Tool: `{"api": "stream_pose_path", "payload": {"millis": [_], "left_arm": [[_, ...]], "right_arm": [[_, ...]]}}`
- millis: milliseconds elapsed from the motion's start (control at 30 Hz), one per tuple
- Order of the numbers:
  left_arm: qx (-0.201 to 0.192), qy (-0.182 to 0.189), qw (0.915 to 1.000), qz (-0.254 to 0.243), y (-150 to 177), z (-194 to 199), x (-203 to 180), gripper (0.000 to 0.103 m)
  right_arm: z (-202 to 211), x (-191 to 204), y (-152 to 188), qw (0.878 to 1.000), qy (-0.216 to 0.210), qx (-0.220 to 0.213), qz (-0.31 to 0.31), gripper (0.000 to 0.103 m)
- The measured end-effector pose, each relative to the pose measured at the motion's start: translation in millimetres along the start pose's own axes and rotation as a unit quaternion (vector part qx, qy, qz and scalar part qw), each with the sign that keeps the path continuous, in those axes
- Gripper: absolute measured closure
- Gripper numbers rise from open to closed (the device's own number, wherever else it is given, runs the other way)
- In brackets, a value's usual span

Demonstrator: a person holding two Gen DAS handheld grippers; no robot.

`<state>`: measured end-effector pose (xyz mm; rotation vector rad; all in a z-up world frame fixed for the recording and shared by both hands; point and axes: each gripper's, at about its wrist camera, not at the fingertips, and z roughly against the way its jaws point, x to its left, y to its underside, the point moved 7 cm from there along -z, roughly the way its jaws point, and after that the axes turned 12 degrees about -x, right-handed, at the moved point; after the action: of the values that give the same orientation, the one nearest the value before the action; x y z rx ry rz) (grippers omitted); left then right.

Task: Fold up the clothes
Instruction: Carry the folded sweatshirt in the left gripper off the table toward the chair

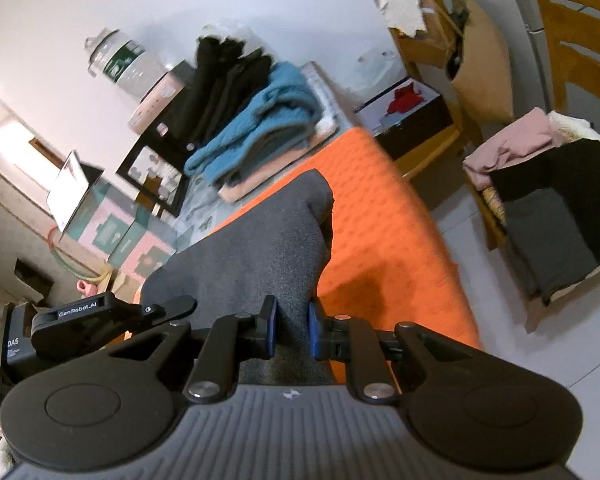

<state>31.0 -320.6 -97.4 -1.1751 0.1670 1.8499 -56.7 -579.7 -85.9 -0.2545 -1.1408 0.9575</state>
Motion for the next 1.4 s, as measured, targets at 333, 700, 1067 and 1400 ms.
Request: {"api": "stream_pose_path", "payload": {"millis": [333, 700, 1067, 1400], "left_arm": [[0.057, 0.042, 0.9956, -0.061, 29, -123, -81, 0.067], [0.063, 0.012, 0.9959, -0.063, 46, -301, -141, 0.067], [0.051, -0.009, 0.9985, -0.018, 66, -526, -157, 0.067], [0.047, -0.076, 0.9956, -0.03, 35, -628, -84, 0.067]], "right_arm": [[9, -103, -83, 0.996, 0.048, -0.064, -0.036, 0.085], [-60, -249, -181, 0.994, 0.055, -0.073, -0.06, 0.086], [-206, -436, -301, 0.997, 0.058, -0.037, -0.037, 0.086], [-347, -523, -275, 0.995, 0.047, 0.0, -0.085, 0.087]]}}
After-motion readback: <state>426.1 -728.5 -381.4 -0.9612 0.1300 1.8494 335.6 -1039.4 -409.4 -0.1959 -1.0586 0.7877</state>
